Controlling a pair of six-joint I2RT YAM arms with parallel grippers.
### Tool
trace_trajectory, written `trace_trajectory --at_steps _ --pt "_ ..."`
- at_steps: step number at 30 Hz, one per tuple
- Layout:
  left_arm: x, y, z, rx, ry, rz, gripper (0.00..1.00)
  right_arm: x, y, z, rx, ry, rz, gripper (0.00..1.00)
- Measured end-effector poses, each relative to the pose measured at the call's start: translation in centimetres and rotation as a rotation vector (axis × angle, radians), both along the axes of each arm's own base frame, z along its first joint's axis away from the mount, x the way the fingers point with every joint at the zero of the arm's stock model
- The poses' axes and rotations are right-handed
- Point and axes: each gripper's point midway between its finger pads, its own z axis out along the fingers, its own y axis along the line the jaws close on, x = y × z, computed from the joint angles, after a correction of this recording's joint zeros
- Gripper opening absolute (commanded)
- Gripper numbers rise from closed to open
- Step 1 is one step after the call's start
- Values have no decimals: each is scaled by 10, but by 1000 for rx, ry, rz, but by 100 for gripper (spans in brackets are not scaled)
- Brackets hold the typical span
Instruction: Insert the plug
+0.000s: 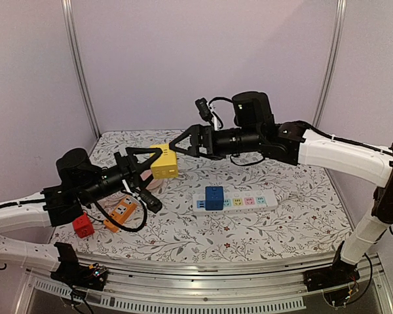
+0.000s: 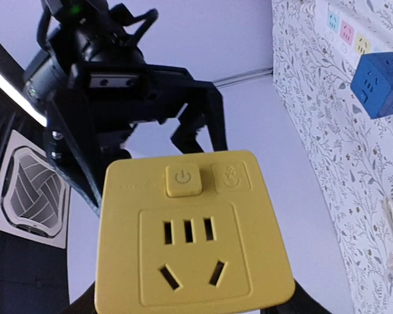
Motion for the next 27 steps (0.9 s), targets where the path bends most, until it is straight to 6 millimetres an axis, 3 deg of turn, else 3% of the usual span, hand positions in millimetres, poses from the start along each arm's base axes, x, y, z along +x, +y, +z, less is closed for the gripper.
trace_trajectory --at_steps 3,6,9,12,18,24,27 --pt "9 4 -19 -19 181 103 0 7 -25 11 -83 -211 -182 99" --pt "25 11 -29 -60 336 224 0 -14 -39 32 -101 -396 -262 99" --pt "34 21 -28 -135 442 322 0 -29 -37 47 -92 -512 -306 99" --pt "34 23 -27 -202 524 359 0 -27 -27 35 -115 -571 -338 99" --pt "22 21 -35 -278 684 354 0 -15 -7 -15 -207 -600 -326 99" --pt "18 20 -14 -422 844 344 0 -18 -1 -2 -134 -638 -314 99" --pt "16 19 -4 -492 910 344 0 -19 1 -4 -108 -644 -313 99"
